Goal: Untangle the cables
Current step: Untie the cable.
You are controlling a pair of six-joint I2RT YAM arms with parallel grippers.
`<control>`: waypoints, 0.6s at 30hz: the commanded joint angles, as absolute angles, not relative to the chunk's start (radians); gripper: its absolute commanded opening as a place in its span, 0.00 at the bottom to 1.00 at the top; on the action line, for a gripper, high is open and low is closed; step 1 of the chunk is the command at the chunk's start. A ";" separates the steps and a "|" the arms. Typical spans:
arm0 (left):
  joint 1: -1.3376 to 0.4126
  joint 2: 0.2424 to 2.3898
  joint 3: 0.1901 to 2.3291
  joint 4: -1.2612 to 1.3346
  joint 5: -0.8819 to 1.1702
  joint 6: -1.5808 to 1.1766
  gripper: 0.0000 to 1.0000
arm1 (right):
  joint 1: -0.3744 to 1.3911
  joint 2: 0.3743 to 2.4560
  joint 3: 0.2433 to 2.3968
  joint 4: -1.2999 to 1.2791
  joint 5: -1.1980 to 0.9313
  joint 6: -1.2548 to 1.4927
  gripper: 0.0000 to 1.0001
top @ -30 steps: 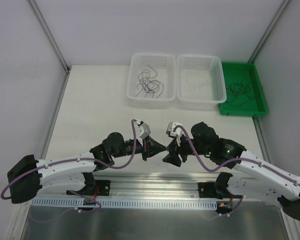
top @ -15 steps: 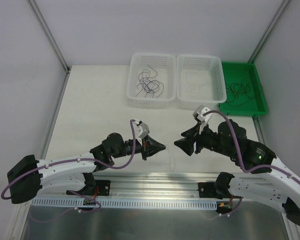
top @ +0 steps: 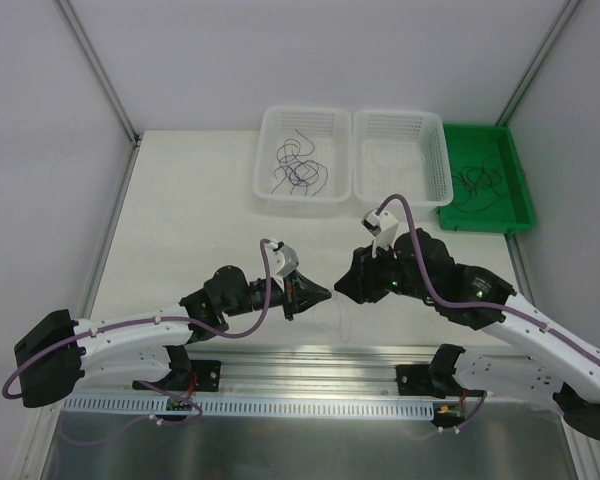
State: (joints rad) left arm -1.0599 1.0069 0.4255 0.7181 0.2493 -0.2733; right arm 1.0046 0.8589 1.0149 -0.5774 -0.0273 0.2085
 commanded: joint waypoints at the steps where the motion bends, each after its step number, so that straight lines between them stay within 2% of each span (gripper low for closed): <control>1: -1.063 0.997 0.426 0.776 0.238 -0.262 0.00 | 0.996 0.864 1.005 -0.525 -0.044 0.278 0.36; 10: -1.063 0.989 0.423 0.775 0.225 -0.262 0.00 | 0.986 0.874 0.977 -0.512 -0.083 0.299 0.27; 18: -1.063 0.988 0.425 0.773 0.216 -0.262 0.00 | 0.982 0.870 0.969 -0.503 -0.097 0.304 0.25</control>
